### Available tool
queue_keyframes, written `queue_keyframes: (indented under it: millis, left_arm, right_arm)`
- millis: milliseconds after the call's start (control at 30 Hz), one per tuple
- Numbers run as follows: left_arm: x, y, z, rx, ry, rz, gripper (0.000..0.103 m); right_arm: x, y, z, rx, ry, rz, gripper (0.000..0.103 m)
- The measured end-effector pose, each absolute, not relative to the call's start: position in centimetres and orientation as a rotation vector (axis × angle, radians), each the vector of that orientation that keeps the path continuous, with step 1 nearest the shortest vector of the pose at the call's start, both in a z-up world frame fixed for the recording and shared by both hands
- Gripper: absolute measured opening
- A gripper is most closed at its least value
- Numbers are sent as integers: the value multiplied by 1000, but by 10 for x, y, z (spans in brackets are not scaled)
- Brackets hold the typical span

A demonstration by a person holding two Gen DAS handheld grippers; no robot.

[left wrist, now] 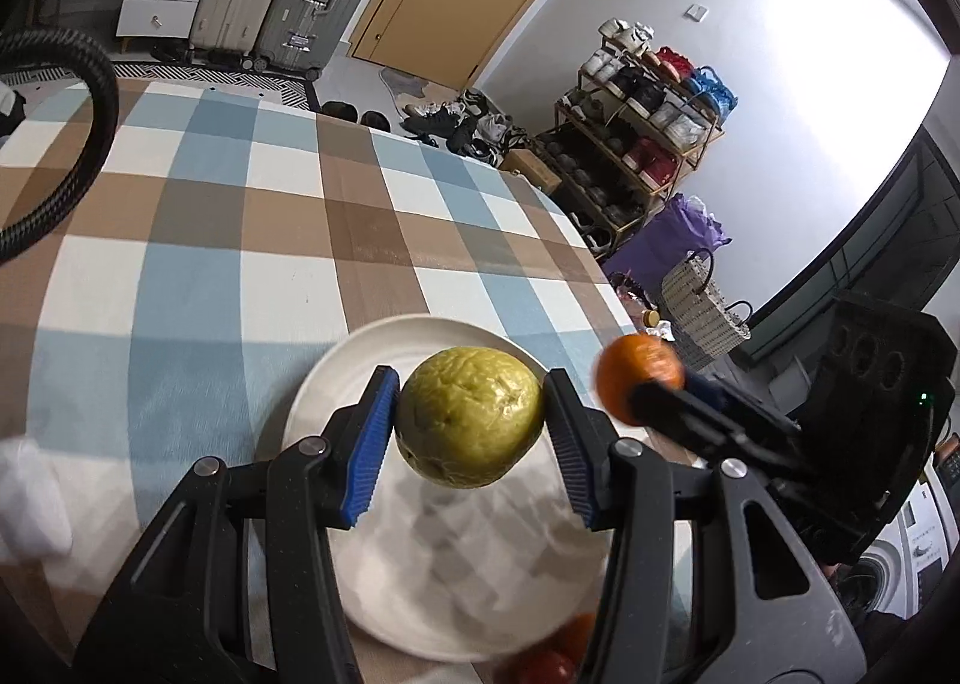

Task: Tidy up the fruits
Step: 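Lower both fruits onto the cream plate and open both grippers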

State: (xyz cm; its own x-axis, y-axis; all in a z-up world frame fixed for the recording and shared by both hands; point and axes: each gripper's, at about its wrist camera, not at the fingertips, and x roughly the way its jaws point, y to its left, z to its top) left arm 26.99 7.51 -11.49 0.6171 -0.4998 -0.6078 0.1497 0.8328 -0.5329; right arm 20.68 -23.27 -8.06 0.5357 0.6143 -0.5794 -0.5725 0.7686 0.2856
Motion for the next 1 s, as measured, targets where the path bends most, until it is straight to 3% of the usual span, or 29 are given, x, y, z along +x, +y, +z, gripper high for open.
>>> queue_keyframes:
  millis: [700, 800, 867, 1000]
  left_arm:
    - [324, 60, -154, -423, 914, -370, 48]
    - [321, 58, -150, -411, 909, -359, 54]
    - [314, 58, -143, -402, 892, -351, 63]
    - [298, 58, -127, -372, 867, -317, 70]
  right_arm:
    - [262, -211, -143, 15, 877, 652, 43]
    - [258, -220, -136, 46, 845, 651, 55]
    - [252, -227, -126, 57, 807, 637, 76]
    - [233, -242, -100, 79, 728, 620, 88]
